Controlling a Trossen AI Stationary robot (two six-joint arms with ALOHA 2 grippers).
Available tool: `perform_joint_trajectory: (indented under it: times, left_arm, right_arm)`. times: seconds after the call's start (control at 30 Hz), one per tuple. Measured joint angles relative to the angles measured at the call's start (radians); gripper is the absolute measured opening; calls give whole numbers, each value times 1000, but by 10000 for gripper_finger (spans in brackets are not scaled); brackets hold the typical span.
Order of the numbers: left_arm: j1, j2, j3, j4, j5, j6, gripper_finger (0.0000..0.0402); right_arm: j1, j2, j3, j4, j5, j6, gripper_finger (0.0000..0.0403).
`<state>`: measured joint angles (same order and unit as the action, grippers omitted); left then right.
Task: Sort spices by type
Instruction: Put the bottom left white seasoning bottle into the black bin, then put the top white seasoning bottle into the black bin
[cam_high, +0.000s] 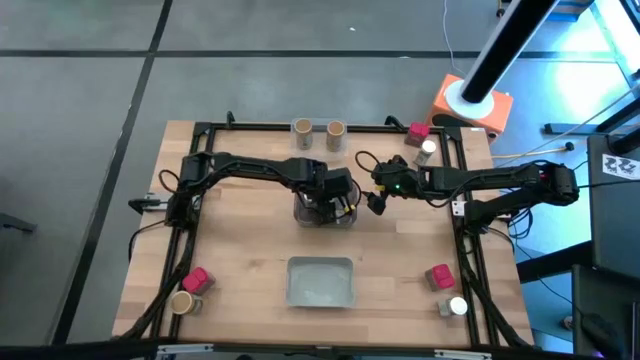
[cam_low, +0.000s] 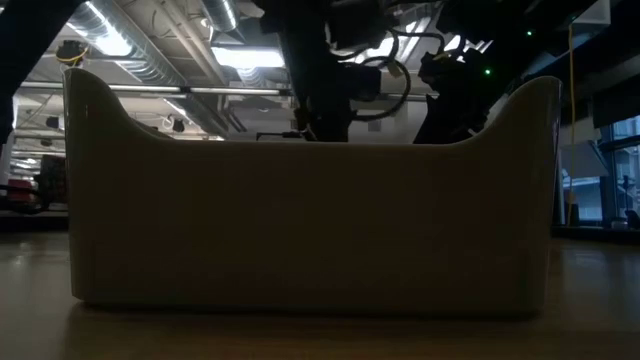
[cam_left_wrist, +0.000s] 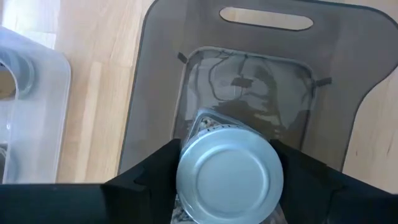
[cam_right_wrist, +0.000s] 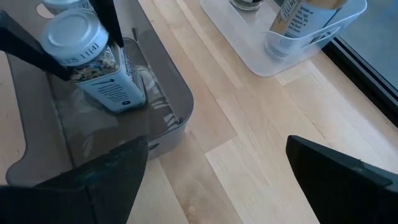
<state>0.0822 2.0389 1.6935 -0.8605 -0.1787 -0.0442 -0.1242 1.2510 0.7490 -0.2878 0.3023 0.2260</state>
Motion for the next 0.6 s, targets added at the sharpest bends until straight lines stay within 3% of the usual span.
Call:
perform_joint_trajectory:
  times: [0.33,0.6]
  left_arm:
    - [-2,-21,-3,-4,3,-8,296]
    - [-15,-145,-3,-51,-40,-4,300]
  right_arm:
    - [0,0,0,0,0,0,380]
    - [0,0,0,1,0,3,380]
